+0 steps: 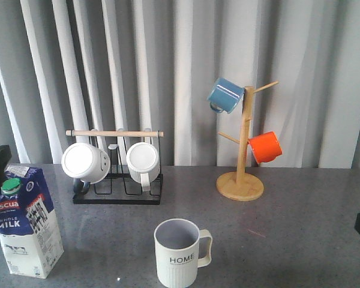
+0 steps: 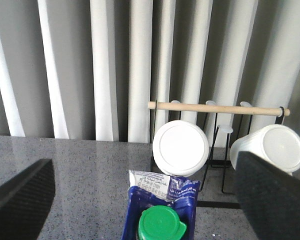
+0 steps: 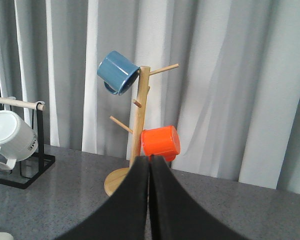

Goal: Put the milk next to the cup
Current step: 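Grasp the Pascual milk carton with the left gripper and lift it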

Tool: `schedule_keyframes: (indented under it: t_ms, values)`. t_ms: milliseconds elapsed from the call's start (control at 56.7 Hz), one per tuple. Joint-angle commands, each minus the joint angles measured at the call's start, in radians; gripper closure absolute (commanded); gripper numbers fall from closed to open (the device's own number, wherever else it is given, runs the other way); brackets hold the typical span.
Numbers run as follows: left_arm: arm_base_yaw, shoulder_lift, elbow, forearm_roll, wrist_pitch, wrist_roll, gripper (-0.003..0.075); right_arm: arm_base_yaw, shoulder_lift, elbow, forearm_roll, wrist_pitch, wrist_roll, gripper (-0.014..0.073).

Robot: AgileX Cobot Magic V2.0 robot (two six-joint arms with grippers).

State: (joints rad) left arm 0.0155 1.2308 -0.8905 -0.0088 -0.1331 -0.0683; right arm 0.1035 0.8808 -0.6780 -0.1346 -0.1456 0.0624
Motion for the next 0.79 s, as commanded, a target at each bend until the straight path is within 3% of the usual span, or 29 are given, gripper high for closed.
schedule_keyframes:
  t_ms: [0, 617, 775]
  values:
    - [-0.009, 0.038, -0.072, -0.007, -0.026, -0.010, -0.0002, -0.007, -0.008, -0.031, 0.000, -0.069, -0.001, 0.0602]
    - [-0.029, 0.205, -0.082, -0.007, -0.070, -0.060, 0.0010, -0.007, -0.008, -0.031, 0.000, -0.070, -0.001, 0.0602]
    - [-0.026, 0.242, -0.082, -0.007, -0.081, -0.059, 0.0073, -0.007, -0.008, -0.031, 0.000, -0.070, -0.001, 0.0602]
